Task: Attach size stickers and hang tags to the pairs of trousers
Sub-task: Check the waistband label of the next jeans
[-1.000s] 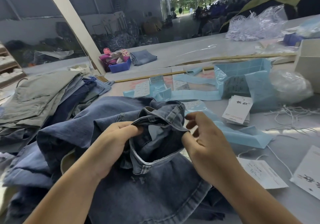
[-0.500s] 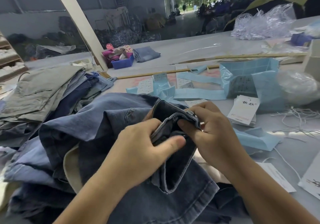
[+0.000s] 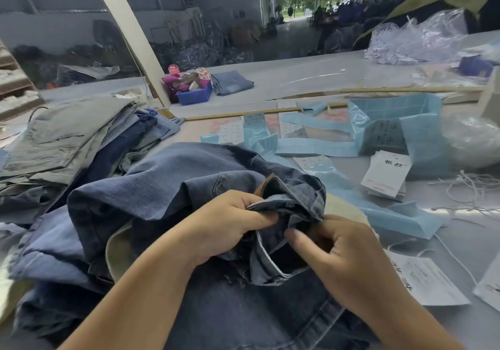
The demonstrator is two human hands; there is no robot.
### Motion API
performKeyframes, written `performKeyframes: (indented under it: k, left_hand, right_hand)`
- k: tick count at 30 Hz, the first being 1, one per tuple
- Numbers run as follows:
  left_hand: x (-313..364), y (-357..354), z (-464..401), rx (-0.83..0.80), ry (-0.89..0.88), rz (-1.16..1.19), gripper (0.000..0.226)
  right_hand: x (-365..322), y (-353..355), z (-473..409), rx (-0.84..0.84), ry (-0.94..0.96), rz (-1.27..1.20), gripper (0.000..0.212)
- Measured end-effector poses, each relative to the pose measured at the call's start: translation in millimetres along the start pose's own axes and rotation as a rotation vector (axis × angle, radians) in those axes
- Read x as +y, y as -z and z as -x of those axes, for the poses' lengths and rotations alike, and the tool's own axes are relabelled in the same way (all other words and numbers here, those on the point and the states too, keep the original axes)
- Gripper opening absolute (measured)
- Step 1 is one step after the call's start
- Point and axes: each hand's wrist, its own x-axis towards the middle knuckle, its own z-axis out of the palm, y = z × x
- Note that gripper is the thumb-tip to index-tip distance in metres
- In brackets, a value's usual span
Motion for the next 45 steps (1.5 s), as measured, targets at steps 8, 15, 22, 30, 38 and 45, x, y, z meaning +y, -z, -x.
performKeyframes:
  k: [8,15,22,30,38,45]
  left_hand:
    - [0.2,4.9,-0.9,-0.094,0.005,0.083,0.025]
    - [25.3,-18.4,-4.4,0.176,-0.017,-0.53,0.021]
    - [38.3,-54.2,-29.2,0.398,-0.578,-1.213,0.075]
    - [16.3,-43.7,-40.8,0.301,-0.449,-1.172,0.051]
    - [1.8,-40.2,-29.8,0.313,-0.388,-0.941,0.063]
    - [-7.6,-50.1,-23.1,0.444,-0.451,-0.91,0.053]
  right_hand:
    - [8.2,-3.0,-23.7,-0.193,-0.303,-0.282,0.059]
    - [27.8,-3.5,-18.5,-0.327,-0.331,-0.667,0.037]
    - [41.7,4.5,-2.4,-0.245,-0.182,-1.073,0.031]
    - [54.1,-6.8,12.8,-0.054,0.042,-0.679,0.02]
    - [48.1,3.1,10.6,-0.13,-0.01,-0.508,0.027]
    - [32.2,15.3,2.3,-0.212,-0.307,-0.553,0.047]
